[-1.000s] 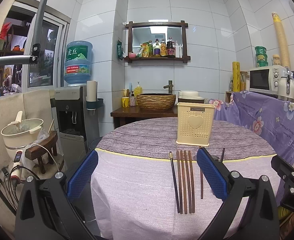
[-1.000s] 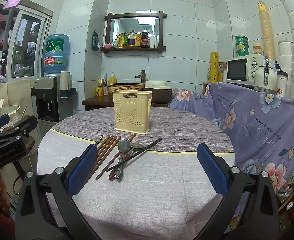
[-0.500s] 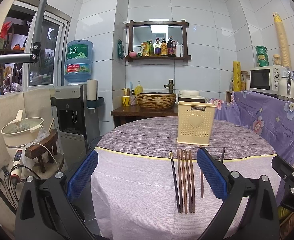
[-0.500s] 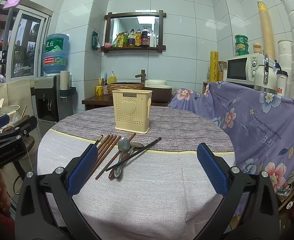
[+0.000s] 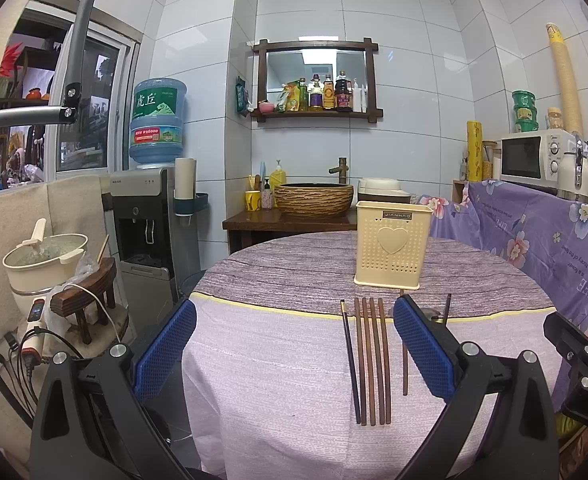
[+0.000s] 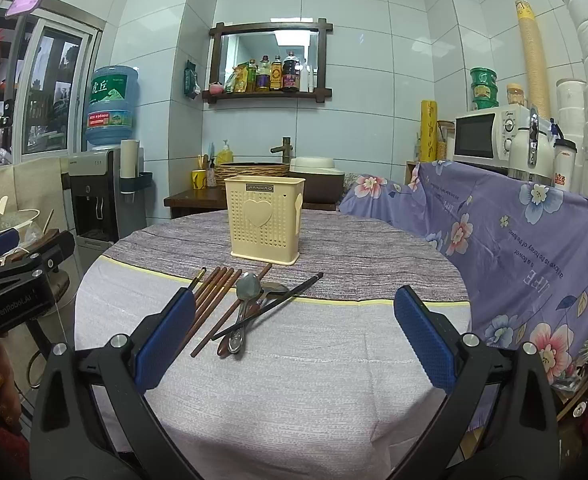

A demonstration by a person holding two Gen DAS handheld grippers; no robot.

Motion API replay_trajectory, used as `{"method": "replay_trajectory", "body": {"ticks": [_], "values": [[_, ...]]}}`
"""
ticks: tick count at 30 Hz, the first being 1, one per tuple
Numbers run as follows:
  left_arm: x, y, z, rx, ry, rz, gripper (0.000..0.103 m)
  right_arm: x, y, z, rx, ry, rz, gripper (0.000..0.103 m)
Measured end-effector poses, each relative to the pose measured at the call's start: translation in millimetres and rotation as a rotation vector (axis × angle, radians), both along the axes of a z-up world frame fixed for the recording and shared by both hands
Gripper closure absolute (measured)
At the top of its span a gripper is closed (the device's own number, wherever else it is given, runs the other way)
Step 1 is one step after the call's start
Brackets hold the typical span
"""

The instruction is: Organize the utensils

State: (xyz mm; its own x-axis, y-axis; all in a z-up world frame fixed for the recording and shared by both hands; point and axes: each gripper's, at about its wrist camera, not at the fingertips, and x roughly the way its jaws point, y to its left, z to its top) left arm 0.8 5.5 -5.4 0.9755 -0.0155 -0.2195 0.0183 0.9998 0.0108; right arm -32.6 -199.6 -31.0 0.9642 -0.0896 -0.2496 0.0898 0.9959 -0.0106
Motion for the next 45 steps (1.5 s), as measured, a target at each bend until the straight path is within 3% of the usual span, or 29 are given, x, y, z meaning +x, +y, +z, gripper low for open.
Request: {"method": "replay_trajectory", "body": {"ticks": [45], "values": [[4,0,-8,0.0,0.023,0.001,0.005,4,0,-3,-0.005,0.034,-0.014,0.005]]}}
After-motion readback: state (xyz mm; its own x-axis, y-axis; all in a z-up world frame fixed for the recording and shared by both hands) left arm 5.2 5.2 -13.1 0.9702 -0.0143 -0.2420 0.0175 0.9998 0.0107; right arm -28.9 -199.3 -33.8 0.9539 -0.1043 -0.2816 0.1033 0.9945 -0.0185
